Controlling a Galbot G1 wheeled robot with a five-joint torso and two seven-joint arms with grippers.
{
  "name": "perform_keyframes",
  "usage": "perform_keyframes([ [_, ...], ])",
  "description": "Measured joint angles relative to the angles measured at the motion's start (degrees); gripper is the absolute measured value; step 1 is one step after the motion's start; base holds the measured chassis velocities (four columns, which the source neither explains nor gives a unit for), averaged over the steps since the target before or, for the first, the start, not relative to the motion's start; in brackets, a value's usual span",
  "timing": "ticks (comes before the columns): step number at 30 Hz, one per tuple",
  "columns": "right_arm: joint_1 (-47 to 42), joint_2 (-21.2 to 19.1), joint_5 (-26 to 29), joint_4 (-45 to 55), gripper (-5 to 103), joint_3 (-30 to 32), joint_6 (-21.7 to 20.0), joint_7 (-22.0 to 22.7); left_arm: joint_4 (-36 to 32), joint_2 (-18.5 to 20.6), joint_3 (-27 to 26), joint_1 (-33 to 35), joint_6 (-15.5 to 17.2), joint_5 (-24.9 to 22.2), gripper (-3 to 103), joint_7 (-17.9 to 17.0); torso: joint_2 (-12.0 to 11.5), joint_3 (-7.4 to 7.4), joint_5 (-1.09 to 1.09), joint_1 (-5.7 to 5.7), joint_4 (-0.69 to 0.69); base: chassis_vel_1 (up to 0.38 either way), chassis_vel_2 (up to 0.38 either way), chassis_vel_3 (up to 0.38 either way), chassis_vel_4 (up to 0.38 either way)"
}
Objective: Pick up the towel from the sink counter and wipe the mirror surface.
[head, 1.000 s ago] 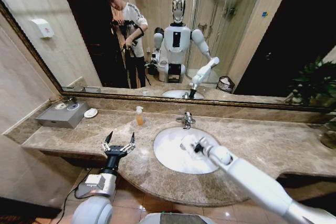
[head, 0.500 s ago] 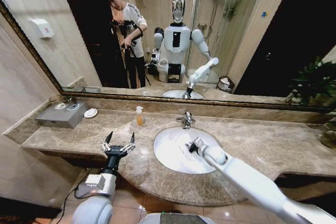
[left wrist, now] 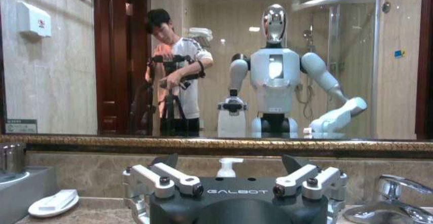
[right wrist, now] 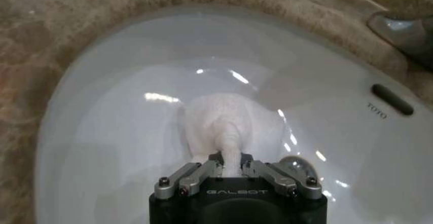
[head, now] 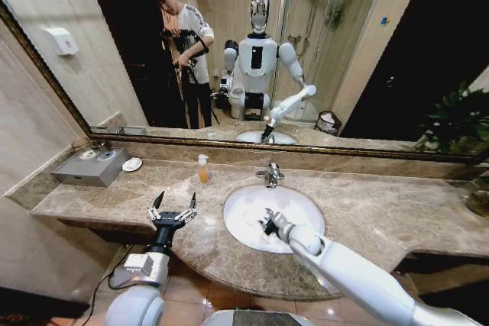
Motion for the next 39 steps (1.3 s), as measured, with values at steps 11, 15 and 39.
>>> perform_keyframes([
  [11,7.05,8.05,-2.24,-12.17,11,2.36,2.37,0.42,0.0,0.0,0.0,0.0,0.0,0.0,100,0.0,-0.01,0.01,0.02,0.02,0.02,0.0,0.0,0.0,0.0],
  [15,4.91,6.24,-1.4,-8.02,11,0.66,1.83,0.45,0.0,0.0,0.0,0.0,0.0,0.0,100,0.0,-0.01,0.01,0.02,0.02,0.02,0.0,0.0,0.0,0.0],
  [39,3.69,6.32,-0.2,-6.66,11,-0.67,1.34,2.37,0.0,0.0,0.0,0.0,0.0,0.0,100,0.0,0.0,0.01,0.03,0.02,0.0,0.0,0.0,0.0,0.0],
])
